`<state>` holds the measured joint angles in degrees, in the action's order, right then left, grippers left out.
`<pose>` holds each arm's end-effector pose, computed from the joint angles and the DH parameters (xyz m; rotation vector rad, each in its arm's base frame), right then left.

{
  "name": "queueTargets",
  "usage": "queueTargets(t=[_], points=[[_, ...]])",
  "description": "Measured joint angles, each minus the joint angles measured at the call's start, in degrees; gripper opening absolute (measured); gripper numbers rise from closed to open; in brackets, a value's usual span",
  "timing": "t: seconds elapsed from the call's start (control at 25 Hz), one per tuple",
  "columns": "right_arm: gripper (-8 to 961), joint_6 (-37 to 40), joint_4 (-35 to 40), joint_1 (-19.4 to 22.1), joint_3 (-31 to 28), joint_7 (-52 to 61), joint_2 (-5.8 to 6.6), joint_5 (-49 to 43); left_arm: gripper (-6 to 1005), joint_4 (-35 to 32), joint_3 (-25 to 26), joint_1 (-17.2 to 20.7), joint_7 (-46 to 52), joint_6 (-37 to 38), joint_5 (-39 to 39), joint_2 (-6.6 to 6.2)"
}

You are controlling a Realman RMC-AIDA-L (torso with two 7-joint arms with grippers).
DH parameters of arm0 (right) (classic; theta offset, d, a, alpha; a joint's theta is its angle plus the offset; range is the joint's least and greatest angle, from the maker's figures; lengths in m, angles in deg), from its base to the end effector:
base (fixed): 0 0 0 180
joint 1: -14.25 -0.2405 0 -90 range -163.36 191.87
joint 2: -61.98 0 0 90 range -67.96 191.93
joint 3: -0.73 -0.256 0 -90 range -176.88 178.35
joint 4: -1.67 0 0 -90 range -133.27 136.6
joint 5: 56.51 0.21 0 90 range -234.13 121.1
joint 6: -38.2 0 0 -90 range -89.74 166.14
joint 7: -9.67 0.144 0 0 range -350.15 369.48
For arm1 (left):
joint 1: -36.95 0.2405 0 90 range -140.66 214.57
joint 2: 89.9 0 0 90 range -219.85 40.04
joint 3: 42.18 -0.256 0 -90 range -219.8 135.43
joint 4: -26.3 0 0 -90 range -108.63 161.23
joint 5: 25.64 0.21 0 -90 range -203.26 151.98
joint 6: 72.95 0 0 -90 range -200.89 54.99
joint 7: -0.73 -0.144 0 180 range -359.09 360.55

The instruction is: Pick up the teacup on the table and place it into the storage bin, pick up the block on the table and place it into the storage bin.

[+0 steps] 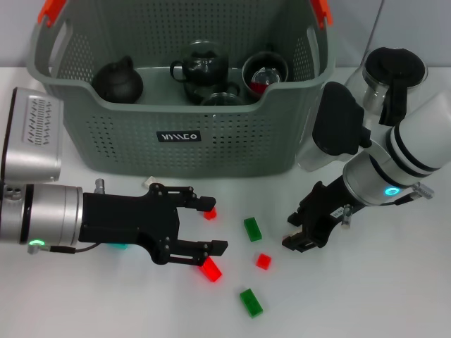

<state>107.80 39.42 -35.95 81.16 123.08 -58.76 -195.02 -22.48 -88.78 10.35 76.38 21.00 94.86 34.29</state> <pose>0.1920 0.3759 -0.0916 -2.9618 0.4252 -0.5219 -0.2462 0.3016 -0.0244 -2.9306 -0.3708 -0.5488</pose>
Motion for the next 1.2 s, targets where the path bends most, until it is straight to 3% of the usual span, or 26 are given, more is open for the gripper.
queueTargets(t=[0.2,0.4,0.6,0.84,1.0,1.08,1.2], points=[[419,0.4,-0.1,0.1,1.2,0.6,0.08,0.0,752,0.0,0.0,0.0,0.0,0.0,0.0,0.0],[190,2.0,2.1,0.7,1.4,0.6,0.21,0.2,752,0.0,0.5,0.0,0.0,0.0,0.0,0.0],[181,10.1,10.9,3.5,-0.4,1.9,0.48,0.6,752,0.0,1.4,0.2,0.1,0.0,0.3,-0.11],[170,30.6,31.8,5.3,-8.3,8.5,0.51,1.1,752,-0.1,3.5,1.5,0.0,0.0,2.4,-0.18],[174,41.4,44.4,1.0,-16.4,15.5,0.88,4.4,752,-0.2,4.6,2.3,-0.1,0.0,3.3,-0.05],[175,42.6,47.0,-3.3,-21.7,17.9,1.32,5.3,752,-0.2,4.8,2.3,-0.1,0.0,3.4,-0.01],[178,37.9,45.4,-9.2,-27.4,19.0,2.03,5.2,752,-0.1,4.6,2.1,-0.1,0.1,3.4,0.0]])
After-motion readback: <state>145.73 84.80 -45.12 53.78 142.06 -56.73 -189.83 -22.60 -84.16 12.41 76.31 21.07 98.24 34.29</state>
